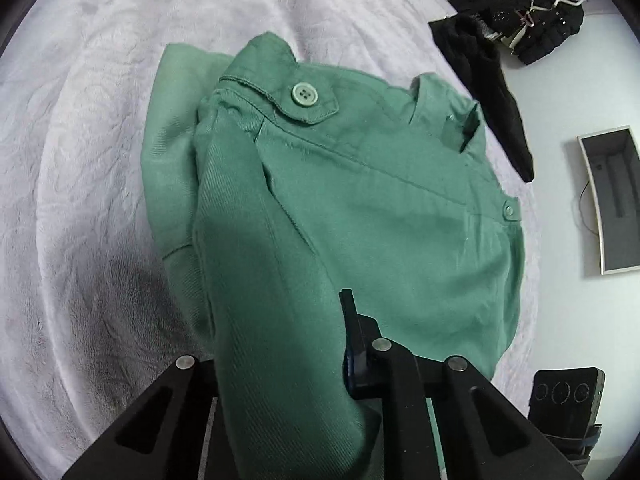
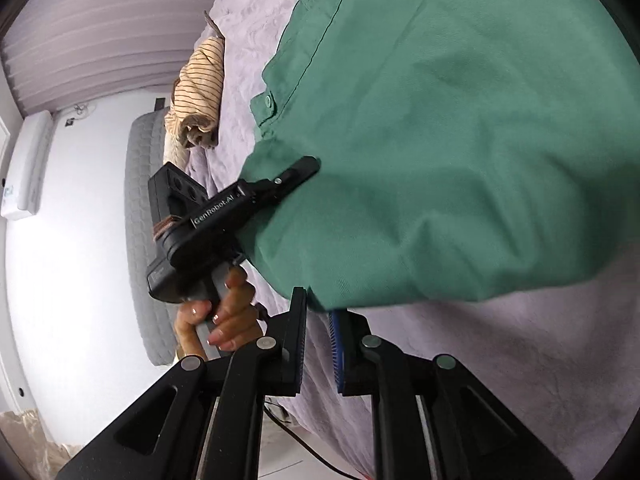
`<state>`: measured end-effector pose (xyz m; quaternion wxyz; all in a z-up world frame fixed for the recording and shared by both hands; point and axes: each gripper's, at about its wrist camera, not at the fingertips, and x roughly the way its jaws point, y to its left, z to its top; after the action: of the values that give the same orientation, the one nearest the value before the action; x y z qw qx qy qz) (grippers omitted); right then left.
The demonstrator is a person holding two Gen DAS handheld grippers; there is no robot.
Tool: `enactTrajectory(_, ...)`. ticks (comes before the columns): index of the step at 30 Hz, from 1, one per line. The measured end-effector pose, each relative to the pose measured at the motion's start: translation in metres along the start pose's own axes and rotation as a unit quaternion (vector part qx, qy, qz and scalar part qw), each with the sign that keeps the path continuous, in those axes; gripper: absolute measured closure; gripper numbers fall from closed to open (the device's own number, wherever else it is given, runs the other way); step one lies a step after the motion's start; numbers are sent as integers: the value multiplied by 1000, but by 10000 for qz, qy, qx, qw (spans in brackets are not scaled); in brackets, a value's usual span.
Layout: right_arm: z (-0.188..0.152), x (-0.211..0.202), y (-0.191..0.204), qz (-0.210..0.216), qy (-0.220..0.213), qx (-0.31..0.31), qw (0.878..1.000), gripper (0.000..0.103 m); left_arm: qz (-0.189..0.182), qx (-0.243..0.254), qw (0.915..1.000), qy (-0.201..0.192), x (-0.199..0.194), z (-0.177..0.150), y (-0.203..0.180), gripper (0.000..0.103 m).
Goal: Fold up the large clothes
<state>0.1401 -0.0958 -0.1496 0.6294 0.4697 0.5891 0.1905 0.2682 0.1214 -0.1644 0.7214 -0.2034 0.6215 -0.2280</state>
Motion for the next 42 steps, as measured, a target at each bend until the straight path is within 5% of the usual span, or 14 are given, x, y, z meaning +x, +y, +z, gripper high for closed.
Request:
enactTrajectory(6,32,-57,12,-1555,-899,-1005,9786,89,-163,5,9993,-323,-22,-5,-20,89)
enactTrajectory(10,63,-31,-15,-2301,-568,-1105,9652,93,-432,134,9977,-501,-34,-2,-58,90)
enactTrajectory(14,65,-14,-38,-2159,-454,-1036,9698,93,-384,752,9950,-540,-35,-8,-119,90)
enactTrajectory(18,67,-34,-52,-1418,-386,-698,9867,93,-578,1045,9910,-606,-31,-8,-176,90)
enactTrajectory(22,64,-83,-59,-911,-635,-611,9919,93,-729,1521,9841,-562,-11,-9,-242,90)
enactTrajectory(27,64,-160,-86,-1037,-1126,-461,9871,93,-524,2082,9763,-283,56,-17,-316,90)
enactTrajectory(33,64,-212,-136,-1281,-1311,0,9831,90,658,2554,9643,252,168,-41,-353,90)
enactTrajectory(38,59,-240,-165,-1204,-1415,243,9823,90,1479,3016,9419,25,188,-64,-365,89)
enactTrajectory(39,60,-244,-167,-1223,-1441,247,9817,90,1555,3061,9392,-6,186,-71,-368,87)
enactTrajectory(40,60,-247,-168,-1212,-1471,257,9813,86,1588,3098,9375,-17,185,-73,-370,59)
enactTrajectory(41,62,-249,-166,-1177,-1509,270,9811,70,1589,3101,9373,-59,181,-74,-374,16)
enactTrajectory(42,63,-254,-167,-1131,-1550,273,9810,47,1578,3094,9375,-203,174,-78,-376,2)
